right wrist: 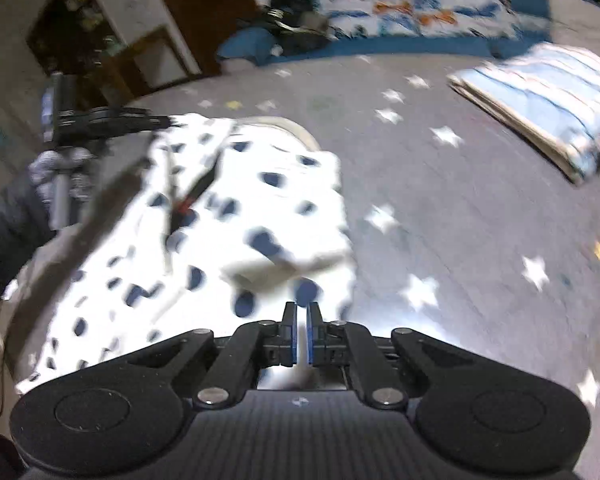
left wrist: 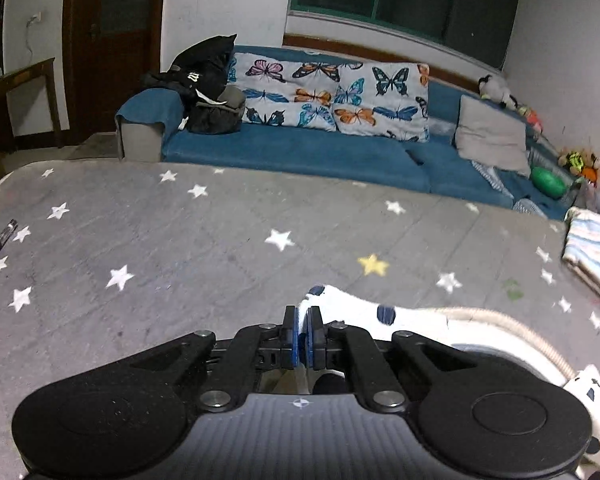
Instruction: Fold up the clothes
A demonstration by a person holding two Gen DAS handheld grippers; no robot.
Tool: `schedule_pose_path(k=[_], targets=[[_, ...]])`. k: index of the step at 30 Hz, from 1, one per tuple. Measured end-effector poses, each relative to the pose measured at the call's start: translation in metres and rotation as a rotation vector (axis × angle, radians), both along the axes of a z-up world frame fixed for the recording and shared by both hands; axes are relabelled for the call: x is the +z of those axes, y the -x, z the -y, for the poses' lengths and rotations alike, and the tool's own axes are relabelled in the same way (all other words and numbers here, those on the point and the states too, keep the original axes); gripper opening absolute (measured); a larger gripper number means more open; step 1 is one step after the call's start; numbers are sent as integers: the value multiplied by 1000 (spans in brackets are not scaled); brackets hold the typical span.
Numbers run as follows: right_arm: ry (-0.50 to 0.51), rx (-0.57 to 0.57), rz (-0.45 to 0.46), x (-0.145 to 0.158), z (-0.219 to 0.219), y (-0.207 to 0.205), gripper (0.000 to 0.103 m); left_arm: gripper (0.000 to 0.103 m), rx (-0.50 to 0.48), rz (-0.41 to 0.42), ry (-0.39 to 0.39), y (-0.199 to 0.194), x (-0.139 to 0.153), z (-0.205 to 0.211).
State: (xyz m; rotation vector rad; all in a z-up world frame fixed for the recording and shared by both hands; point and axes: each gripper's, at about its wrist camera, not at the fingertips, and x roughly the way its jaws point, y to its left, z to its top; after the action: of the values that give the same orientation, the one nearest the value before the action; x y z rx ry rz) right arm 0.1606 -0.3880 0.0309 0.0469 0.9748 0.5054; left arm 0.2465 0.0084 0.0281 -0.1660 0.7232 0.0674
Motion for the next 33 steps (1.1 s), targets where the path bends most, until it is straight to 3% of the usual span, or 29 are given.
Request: schedule_pose_path(k=[2, 6, 10, 15, 17, 19, 21, 25, 30, 33], targets=[[42, -41, 4, -2, 6, -5, 7, 5, -2, -9, -8, 1, -3, 0], [-8, -82, 53, 6, 1, -35, 11, 7, -10, -10, -10, 4, -5, 2], [-33, -41, 21, -9, -20, -61, 34, 7, -28, -11, -20, 6, -5, 4], [5, 23, -19, -22, -42, -68, 33, 8, -55, -10, -31, 5, -4, 0], [36, 50, -21, -21, -49, -66, 18, 8, -63, -15, -34, 2, -4, 1], [87, 85, -3, -17, -58, -65, 17, 8, -75, -16, -37, 0, -5, 1], [161, 131, 41, -10, -70, -63, 17, 8, -86, -15, -48, -1, -6, 3], [365, 197, 238, 13, -89, -62, 17, 7, -89, -7, -58, -4, -7, 4], [587, 139, 475, 30, -98, -86, 17, 7, -46, 11, -71, -12, -5, -1], [557, 42, 467, 32, -88, -102, 26, 7, -19, 28, -66, -13, -2, -6]])
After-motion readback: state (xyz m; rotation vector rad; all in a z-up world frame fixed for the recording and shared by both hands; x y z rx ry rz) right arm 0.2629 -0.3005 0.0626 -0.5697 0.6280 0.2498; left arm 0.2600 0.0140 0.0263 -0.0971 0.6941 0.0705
